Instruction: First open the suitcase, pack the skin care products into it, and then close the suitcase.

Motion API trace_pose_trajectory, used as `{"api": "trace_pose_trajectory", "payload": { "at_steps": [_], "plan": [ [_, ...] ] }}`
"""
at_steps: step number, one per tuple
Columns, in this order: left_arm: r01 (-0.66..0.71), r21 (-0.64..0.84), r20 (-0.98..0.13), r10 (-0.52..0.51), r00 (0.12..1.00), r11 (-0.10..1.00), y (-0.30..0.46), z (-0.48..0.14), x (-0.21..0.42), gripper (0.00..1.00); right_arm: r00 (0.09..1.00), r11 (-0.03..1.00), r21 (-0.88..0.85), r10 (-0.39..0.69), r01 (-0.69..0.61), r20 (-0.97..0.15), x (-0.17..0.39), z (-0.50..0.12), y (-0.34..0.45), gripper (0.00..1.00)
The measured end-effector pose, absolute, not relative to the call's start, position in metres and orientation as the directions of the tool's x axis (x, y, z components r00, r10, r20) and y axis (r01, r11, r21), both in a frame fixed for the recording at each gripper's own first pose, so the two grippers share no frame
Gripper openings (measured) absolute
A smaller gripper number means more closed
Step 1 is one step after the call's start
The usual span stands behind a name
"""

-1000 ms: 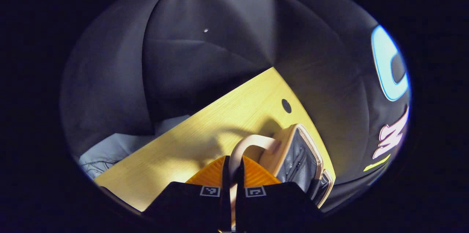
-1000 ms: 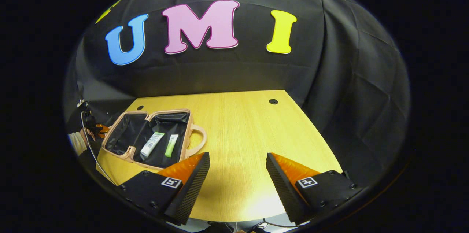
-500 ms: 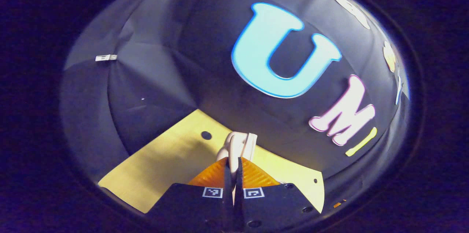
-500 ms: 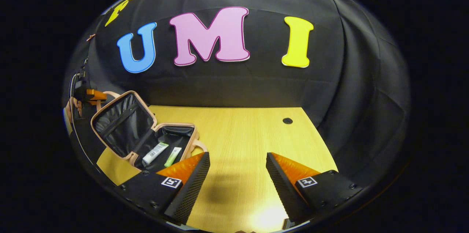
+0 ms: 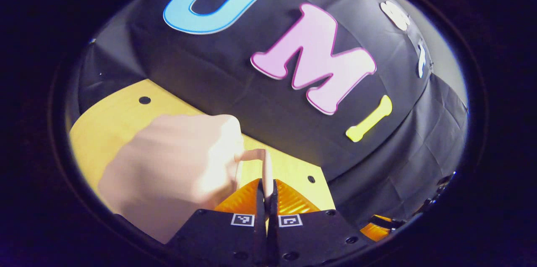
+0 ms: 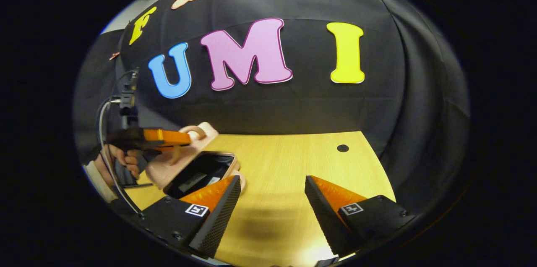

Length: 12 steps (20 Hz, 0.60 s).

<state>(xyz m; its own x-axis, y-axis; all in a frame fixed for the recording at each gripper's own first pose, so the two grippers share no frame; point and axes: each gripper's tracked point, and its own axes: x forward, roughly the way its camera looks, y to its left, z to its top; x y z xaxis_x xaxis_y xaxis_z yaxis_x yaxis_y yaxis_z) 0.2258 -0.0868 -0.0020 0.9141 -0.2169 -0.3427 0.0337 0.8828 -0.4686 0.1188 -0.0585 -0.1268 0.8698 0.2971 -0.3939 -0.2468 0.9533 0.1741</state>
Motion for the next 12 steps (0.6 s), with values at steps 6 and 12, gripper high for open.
{"api": "trace_pose_trajectory", "payload": {
  "at_steps": [6, 12],
  "plan": [
    [-0.101, -0.393, -0.495, -0.118, 0.861, 0.914, -0.101, -0.062, 0.233, 0.14, 0.878, 0.947, 0.227, 0.300, -0.227, -0.372, 0.123, -0.119, -0.088, 0.97],
    [0.031, -0.283, -0.269, -0.110, 0.957, 0.959, -0.101, 0.031, 0.192, 0.96, 0.899, 0.951, 0.217, 0.283, -0.218, -0.335, 0.117, -0.104, -0.097, 0.97]
  ]
}}
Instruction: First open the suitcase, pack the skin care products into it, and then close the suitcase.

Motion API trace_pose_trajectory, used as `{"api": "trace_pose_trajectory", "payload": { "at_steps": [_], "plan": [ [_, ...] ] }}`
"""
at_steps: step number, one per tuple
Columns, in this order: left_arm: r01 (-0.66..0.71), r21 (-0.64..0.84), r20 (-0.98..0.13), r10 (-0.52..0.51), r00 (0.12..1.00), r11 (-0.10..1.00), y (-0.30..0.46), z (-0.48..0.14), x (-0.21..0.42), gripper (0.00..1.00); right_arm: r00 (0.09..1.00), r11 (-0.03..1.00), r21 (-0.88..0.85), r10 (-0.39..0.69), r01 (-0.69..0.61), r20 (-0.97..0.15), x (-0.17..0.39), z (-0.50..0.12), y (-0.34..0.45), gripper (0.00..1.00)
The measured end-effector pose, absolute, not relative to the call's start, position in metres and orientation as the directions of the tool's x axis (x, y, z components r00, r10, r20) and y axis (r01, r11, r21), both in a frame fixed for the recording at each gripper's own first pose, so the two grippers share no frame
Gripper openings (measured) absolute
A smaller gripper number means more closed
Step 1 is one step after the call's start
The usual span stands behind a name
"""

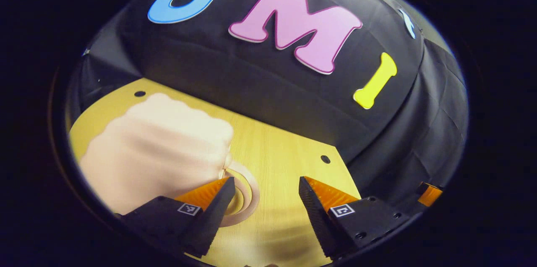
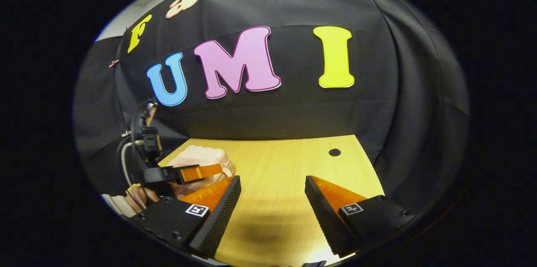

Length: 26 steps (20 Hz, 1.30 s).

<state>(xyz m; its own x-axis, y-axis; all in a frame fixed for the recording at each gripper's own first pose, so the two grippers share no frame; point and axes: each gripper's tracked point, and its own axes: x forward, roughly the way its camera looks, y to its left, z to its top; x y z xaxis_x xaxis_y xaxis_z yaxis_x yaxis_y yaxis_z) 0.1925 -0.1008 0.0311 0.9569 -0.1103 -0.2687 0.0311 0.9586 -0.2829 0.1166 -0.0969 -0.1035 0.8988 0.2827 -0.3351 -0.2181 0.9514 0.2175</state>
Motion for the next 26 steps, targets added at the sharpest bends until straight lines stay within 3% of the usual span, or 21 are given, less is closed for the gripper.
{"api": "trace_pose_trajectory", "payload": {
  "at_steps": [5, 9, 13, 26],
  "plan": [
    [0.096, -0.133, 0.063, -0.088, 0.994, 0.986, -0.112, 0.150, 0.088, 0.95, 0.923, 0.963, 0.191, 0.243, -0.191, -0.298, 0.087, -0.087, -0.093, 0.97],
    [-0.010, 0.004, 0.143, 0.009, 0.990, 1.000, -0.090, 0.182, 0.007, 0.96, 0.937, 0.958, 0.184, 0.261, -0.221, -0.233, 0.067, -0.054, -0.072, 0.97],
    [-0.002, 0.031, 0.142, -0.002, 0.990, 1.000, -0.070, 0.178, -0.033, 0.96, 0.958, 0.965, 0.160, 0.232, -0.206, -0.169, 0.058, -0.025, -0.062, 0.97],
    [-0.022, 0.039, 0.138, 0.016, 0.990, 0.999, -0.015, 0.170, -0.048, 0.96, 0.977, 0.988, 0.136, 0.099, -0.073, -0.191, 0.000, -0.032, -0.038, 0.97]
  ]
}}
